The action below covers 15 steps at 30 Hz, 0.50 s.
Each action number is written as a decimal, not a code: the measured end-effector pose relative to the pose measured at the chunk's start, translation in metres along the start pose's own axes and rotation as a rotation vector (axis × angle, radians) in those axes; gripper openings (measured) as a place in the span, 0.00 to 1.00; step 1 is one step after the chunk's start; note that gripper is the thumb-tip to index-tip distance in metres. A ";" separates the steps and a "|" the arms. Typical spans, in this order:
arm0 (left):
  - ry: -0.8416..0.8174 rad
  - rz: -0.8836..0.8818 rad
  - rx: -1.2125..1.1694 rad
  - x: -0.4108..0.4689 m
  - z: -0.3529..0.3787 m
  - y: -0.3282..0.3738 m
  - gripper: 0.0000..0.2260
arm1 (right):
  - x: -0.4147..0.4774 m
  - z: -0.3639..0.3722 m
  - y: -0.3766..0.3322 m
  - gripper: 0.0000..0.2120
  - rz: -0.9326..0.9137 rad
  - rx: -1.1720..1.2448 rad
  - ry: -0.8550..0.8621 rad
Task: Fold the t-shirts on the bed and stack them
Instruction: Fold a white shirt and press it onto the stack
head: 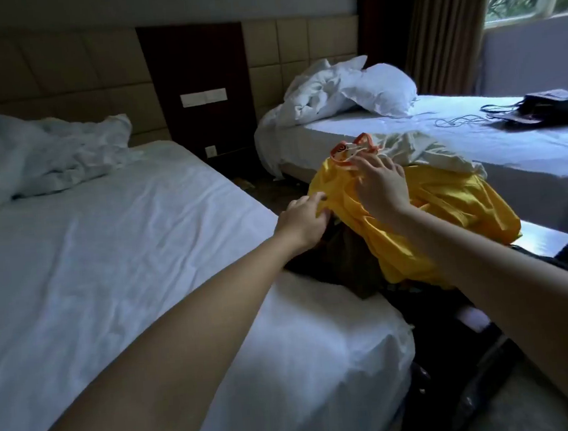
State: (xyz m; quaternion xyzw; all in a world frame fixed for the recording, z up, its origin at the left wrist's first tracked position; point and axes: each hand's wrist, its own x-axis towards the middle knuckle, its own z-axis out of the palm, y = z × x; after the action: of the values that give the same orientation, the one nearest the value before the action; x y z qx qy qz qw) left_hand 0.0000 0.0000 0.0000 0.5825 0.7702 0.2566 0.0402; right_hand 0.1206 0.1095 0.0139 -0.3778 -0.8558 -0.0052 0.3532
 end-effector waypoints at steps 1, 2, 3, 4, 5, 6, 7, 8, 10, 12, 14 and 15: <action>-0.018 -0.024 -0.039 0.014 0.008 0.001 0.19 | 0.013 0.007 0.005 0.22 0.014 0.003 0.005; -0.028 -0.049 -0.073 0.023 0.012 0.002 0.19 | 0.023 0.012 0.008 0.24 0.039 0.028 -0.006; -0.037 -0.061 -0.101 0.034 0.020 0.001 0.20 | 0.034 0.018 0.012 0.26 0.072 0.023 -0.042; -0.058 -0.078 -0.124 0.042 0.026 0.002 0.20 | 0.043 0.025 0.016 0.28 0.115 0.030 -0.095; -0.069 -0.069 -0.144 0.050 0.034 0.001 0.20 | 0.051 0.034 0.022 0.29 0.153 0.019 -0.138; -0.086 -0.063 -0.163 0.054 0.041 0.002 0.20 | 0.056 0.045 0.031 0.27 0.186 -0.004 -0.160; -0.094 -0.044 -0.183 0.058 0.047 0.000 0.20 | 0.059 0.054 0.037 0.22 0.224 -0.016 -0.147; -0.091 -0.033 -0.209 0.060 0.051 -0.002 0.20 | 0.059 0.058 0.039 0.17 0.267 -0.001 -0.106; -0.091 -0.029 -0.293 0.067 0.058 -0.012 0.19 | 0.055 0.060 0.034 0.13 0.298 0.020 0.013; -0.049 -0.028 -0.381 0.068 0.061 -0.017 0.19 | 0.045 0.055 0.024 0.12 0.209 0.006 0.110; 0.034 -0.098 -0.558 0.066 0.057 -0.016 0.17 | 0.028 0.048 0.011 0.11 0.108 0.057 0.173; 0.066 -0.168 -0.730 0.067 0.054 -0.015 0.16 | 0.018 0.046 0.004 0.10 0.032 0.094 0.206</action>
State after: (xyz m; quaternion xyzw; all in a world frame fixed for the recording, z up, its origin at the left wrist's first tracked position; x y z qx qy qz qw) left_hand -0.0151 0.0769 -0.0372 0.4562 0.6738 0.5288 0.2413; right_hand 0.0866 0.1366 -0.0105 -0.3721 -0.8080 0.0018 0.4568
